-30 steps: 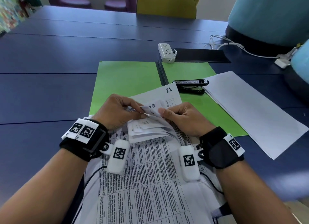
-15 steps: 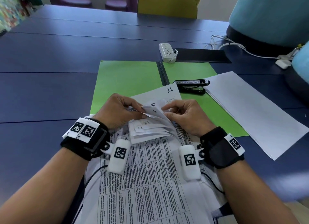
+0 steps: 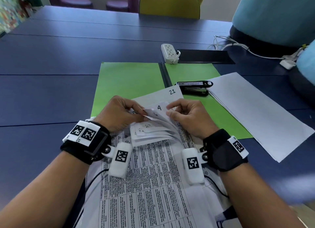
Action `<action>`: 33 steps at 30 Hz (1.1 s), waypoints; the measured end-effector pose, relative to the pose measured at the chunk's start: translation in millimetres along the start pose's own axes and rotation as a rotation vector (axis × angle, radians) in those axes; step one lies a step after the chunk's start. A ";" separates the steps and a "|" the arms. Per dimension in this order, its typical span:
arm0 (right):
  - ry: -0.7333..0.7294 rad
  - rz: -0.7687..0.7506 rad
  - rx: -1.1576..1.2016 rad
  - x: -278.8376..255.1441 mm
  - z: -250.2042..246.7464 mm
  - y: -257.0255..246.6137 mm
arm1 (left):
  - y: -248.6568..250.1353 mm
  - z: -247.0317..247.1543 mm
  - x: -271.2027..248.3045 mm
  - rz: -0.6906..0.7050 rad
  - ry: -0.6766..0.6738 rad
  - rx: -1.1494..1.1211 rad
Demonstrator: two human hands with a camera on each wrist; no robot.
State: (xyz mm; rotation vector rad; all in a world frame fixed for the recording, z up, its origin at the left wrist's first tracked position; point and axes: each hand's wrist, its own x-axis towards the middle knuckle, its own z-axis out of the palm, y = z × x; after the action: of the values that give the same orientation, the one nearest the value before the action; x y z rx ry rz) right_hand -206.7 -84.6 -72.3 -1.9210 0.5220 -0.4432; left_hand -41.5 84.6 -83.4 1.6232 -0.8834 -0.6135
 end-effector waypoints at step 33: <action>-0.038 -0.063 -0.207 2.1 6.9 -19.5 | 2.8 -8.6 3.5 -0.005 -0.058 0.092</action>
State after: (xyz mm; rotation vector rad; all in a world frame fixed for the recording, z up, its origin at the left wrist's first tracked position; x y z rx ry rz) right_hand -198.3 -73.5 -56.8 -2.1449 0.4990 -0.4054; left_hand -33.4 86.5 -78.5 1.6981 -0.9621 -0.6338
